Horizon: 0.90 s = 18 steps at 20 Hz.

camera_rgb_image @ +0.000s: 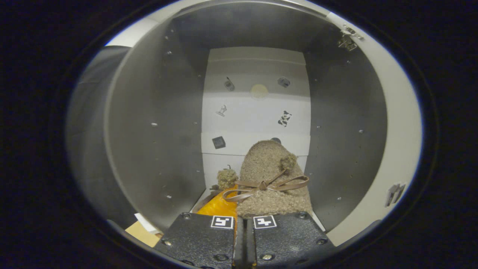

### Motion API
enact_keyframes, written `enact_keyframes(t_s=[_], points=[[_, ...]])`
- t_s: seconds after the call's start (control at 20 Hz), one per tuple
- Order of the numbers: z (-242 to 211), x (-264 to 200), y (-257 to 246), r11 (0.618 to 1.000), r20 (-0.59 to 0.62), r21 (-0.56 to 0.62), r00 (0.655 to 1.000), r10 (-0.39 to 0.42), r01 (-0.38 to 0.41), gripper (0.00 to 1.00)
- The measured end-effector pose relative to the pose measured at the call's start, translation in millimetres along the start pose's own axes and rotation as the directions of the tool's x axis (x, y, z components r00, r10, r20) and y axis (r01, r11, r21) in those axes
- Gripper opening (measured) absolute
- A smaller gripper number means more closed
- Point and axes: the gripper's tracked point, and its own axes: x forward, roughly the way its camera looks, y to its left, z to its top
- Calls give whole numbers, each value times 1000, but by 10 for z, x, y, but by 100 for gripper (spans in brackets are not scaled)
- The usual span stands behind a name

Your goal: Open the shoe cabinet door, grab the shoes and put them into the shoe cabinet, then close the shoe cabinet door.

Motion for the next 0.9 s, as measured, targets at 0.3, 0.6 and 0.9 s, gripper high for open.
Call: enact_keyframes(t_s=[0.3,0.6,0.9], points=[[-373,821,-239,999,-122,33,992,-18,22,7],[-883,1211,-349,998,-277,38,960,-30,43,7],[-1128,1332,-380,998,-391,35,920,-29,46,12]])
